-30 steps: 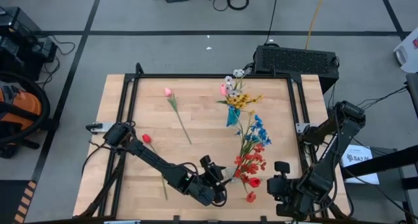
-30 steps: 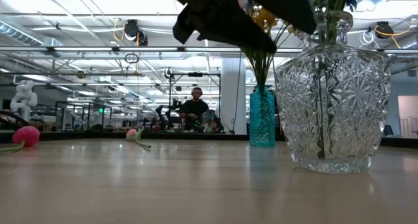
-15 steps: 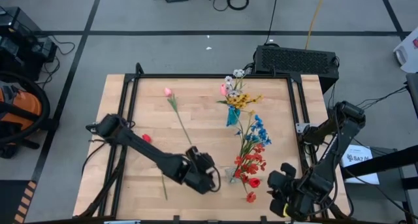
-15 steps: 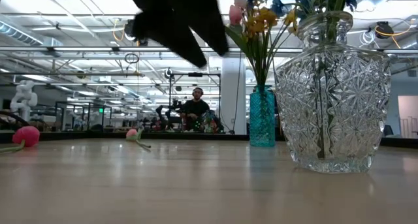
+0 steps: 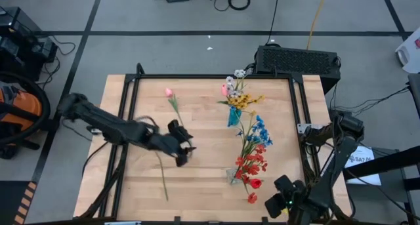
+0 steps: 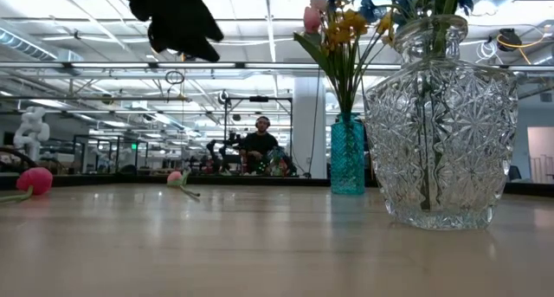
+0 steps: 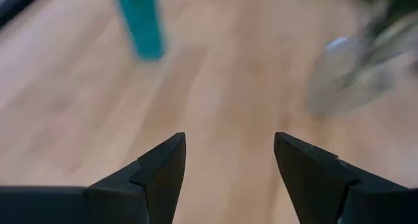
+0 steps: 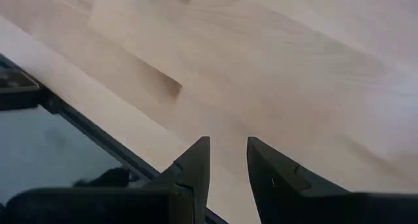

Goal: Sort flowers into vase by color
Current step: Adjust the transparent vase

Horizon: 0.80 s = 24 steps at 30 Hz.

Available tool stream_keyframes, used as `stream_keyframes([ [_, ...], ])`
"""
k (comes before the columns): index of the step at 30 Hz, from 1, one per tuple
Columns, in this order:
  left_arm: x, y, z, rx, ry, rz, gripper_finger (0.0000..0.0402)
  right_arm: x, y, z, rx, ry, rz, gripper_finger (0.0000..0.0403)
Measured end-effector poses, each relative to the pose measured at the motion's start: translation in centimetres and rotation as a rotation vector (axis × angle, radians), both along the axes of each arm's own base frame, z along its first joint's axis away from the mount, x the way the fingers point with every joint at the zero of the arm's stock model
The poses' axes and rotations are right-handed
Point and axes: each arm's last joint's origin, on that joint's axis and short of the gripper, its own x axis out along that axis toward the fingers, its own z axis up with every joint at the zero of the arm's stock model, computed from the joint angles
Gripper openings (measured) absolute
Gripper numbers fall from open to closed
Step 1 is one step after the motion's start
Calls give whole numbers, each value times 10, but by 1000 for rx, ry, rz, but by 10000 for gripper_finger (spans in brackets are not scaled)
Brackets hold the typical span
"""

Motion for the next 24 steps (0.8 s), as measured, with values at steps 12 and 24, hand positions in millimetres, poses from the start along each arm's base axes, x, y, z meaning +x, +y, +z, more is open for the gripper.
stream_keyframes([
  [12, -23, 18, -9, -172, -411, -245, 240, 21, 9, -12, 135, 8, -68, 93],
  [24, 41, 23, -29, -262, -354, -383, 240, 28, 4, -12, 134, 5, -93, 93],
])
